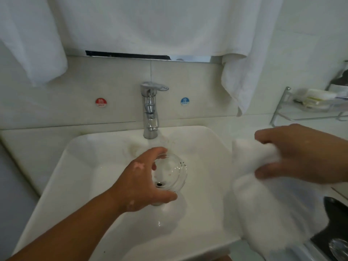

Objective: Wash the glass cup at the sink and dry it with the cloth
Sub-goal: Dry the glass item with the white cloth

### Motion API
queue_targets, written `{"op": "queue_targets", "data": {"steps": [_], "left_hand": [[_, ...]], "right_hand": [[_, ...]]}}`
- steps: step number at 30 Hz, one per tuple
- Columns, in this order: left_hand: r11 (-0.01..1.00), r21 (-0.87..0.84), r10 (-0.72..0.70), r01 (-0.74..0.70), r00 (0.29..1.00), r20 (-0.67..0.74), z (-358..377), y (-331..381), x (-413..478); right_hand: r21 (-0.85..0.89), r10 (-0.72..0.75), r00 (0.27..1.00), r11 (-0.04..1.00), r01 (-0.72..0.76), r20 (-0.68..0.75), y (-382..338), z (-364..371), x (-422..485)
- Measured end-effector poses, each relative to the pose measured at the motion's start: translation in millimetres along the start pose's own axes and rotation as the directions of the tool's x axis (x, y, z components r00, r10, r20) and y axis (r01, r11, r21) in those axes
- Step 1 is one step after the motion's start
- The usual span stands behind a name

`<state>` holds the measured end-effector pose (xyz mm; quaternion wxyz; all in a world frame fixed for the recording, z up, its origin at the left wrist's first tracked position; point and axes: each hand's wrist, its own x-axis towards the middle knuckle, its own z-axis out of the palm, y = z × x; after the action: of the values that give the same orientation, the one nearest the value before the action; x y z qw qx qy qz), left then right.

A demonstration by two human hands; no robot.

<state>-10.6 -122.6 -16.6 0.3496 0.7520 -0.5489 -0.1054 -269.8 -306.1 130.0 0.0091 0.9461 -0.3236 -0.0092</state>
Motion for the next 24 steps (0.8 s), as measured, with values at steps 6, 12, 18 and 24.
{"op": "queue_targets", "data": {"steps": [6, 12, 18, 24], "left_hand": [[0.988, -0.156, 0.001, -0.018, 0.994, -0.107, -13.8, 9.4, -2.7], [0.986, -0.138, 0.051, -0.094, 0.957, -0.285, -29.9, 50.2, 2.6], [0.983, 0.173, 0.086, -0.054, 0.979, -0.183, -33.6, 65.8, 5.7], [0.982, 0.174, -0.069, 0.073, 0.997, -0.029, -32.9, 52.8, 0.5]], "right_hand": [[0.349, 0.301, 0.896, 0.919, -0.182, -0.326, -21.9, 1.9, 18.3], [0.963, 0.372, 0.927, 0.263, -0.054, -0.049, -73.8, 64.6, 43.1], [0.861, 0.028, 0.955, -0.442, -0.253, 0.295, -119.1, 84.6, 52.8], [0.82, -0.148, 0.972, -0.522, -0.235, 0.185, -119.1, 102.2, 45.6]]}}
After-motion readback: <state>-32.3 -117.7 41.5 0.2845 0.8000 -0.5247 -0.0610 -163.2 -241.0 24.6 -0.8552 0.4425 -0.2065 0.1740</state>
